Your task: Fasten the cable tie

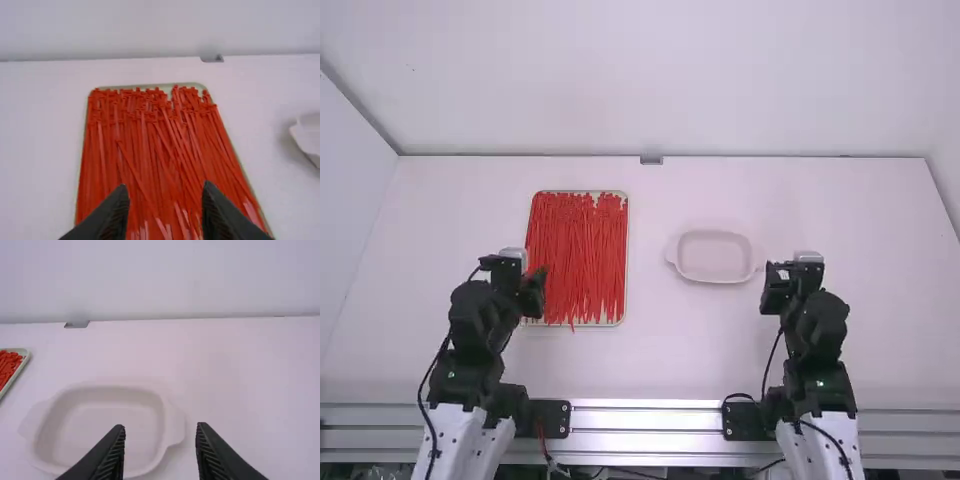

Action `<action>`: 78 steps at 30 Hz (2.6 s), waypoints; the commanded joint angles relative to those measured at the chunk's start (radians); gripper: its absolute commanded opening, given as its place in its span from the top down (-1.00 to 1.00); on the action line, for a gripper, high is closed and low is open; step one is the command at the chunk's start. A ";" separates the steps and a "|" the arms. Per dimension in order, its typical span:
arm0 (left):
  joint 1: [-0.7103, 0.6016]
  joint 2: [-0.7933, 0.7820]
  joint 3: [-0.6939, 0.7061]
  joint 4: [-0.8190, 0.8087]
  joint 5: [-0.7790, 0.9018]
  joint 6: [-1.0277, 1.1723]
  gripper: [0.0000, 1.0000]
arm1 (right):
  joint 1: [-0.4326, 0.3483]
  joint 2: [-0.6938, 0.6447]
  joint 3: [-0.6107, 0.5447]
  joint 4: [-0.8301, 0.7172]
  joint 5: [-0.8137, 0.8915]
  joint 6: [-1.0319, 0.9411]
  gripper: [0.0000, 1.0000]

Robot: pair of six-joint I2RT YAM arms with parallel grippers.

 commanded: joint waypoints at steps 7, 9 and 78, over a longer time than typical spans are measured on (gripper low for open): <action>-0.066 0.212 0.173 -0.058 -0.017 -0.023 -0.16 | 0.081 0.207 0.187 -0.035 0.040 -0.018 -0.17; -0.078 0.240 0.192 -0.058 -0.015 -0.011 -0.21 | 0.097 0.235 0.208 -0.039 0.055 -0.020 -0.21; -0.123 1.307 1.118 -0.519 -0.228 -0.113 -0.99 | 0.229 0.673 0.516 -0.137 0.188 -0.032 -0.97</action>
